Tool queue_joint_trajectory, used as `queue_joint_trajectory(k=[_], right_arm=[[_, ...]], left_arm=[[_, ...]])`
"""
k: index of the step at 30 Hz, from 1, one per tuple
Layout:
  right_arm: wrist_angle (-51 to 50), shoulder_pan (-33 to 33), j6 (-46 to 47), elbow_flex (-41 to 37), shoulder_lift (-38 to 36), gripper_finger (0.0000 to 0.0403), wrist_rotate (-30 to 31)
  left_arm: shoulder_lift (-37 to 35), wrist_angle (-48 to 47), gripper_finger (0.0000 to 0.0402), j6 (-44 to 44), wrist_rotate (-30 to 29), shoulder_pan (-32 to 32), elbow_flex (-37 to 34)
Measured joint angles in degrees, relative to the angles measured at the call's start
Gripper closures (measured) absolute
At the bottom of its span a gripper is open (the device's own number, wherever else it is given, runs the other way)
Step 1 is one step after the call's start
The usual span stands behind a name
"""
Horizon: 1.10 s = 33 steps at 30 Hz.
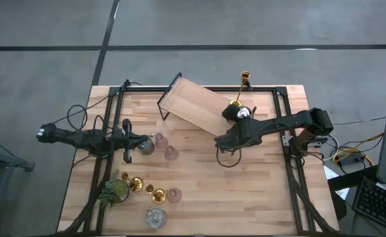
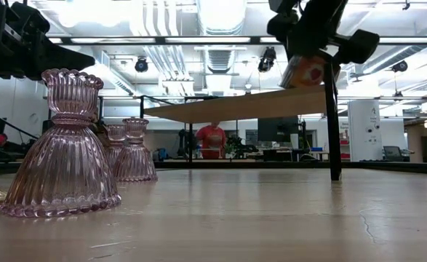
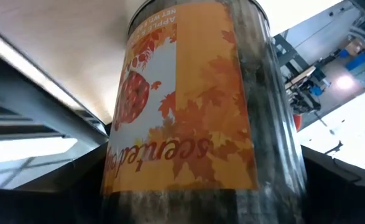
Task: Pick & Place candle stick holders
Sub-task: Put the bottom right silver scented candle on the shelf
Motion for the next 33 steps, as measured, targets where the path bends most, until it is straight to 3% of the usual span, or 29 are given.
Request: queue_joint_trajectory(k=[6,15,33], right_arm=[[0.09,0.0,3.49,0.02,0.07,0.0041,-0.23],[0.66,0.04,-4.96,0.02,0.09,0.004,-0.63],[3.43,0.07,-3.73,0.13,0.15,0.0039,-0.21]], left_arm=[[0.01,0.0,0.039,0.0,0.0,0.02,0.0],[0.01,0.0,0.039,0.0,0.0,0.0,0.0],[0.0,0.0,0.039,0.0,0.0,0.02,0.0]])
